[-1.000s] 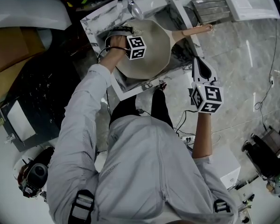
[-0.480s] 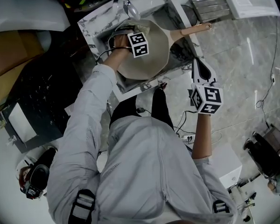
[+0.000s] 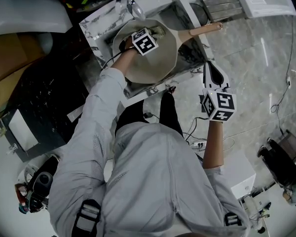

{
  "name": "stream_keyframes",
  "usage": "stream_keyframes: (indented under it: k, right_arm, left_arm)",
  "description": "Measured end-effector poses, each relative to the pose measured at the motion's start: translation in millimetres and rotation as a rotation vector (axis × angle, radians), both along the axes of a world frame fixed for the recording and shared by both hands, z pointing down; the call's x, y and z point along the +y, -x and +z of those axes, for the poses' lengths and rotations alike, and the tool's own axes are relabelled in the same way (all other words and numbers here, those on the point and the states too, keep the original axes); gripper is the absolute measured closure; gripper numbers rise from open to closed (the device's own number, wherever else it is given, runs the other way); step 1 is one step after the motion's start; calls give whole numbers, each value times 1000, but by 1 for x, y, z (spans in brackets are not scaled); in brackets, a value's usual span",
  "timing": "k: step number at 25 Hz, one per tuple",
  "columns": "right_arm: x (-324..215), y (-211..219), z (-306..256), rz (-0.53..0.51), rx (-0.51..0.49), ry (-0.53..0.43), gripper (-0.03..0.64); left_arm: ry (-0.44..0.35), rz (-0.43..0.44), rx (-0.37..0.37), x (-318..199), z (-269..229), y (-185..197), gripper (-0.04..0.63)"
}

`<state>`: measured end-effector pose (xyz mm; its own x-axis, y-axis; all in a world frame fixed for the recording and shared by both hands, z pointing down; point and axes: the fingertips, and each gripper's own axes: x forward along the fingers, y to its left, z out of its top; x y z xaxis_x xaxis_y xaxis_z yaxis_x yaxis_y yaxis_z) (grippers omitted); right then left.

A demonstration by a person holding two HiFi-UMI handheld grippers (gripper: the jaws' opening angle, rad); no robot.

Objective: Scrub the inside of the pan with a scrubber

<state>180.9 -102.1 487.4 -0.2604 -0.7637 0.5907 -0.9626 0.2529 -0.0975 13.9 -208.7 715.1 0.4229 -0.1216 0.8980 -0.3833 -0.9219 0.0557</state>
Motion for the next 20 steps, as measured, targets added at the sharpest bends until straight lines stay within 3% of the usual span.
stream_keyframes:
  k: [10,20]
  right_arm:
    - [4,5,1,-11,-6,3,581]
    - [5,15,1,-26,-14,4,581]
  left_arm:
    - [36,164,114,32,-11,-38,535]
    - [177,364,150,92,-22,-54,535]
